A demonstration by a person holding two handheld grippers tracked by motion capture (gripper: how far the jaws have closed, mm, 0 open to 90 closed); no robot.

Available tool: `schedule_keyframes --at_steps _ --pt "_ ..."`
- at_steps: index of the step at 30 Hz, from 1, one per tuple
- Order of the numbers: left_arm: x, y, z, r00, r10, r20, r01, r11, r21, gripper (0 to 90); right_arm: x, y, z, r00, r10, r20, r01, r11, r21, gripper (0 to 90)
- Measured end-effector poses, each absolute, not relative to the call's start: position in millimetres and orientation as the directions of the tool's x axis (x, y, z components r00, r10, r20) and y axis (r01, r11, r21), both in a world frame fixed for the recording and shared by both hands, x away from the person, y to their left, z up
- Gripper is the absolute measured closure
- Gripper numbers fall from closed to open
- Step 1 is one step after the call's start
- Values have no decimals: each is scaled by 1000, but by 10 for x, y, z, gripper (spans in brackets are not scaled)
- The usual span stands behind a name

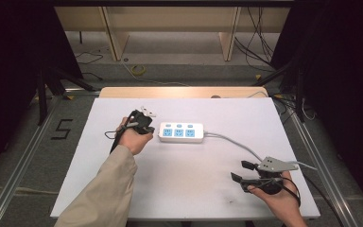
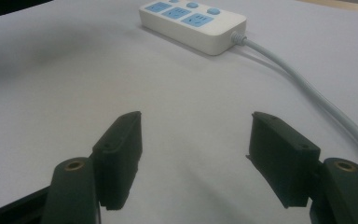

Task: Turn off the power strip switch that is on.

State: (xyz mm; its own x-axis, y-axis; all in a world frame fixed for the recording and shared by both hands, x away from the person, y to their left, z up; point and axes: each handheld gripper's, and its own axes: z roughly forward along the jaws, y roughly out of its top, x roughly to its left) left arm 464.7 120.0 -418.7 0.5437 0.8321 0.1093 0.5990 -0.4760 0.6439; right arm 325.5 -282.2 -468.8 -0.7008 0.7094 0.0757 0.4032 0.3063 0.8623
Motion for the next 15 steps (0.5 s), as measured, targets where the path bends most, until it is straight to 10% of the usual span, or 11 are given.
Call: schedule_keyframes --at_steps 15 --pt "4752 1161 -4200 549 826 129 604 -498 622 899 3255 -2825 -4687 -699 711 76 404 306 862 355"
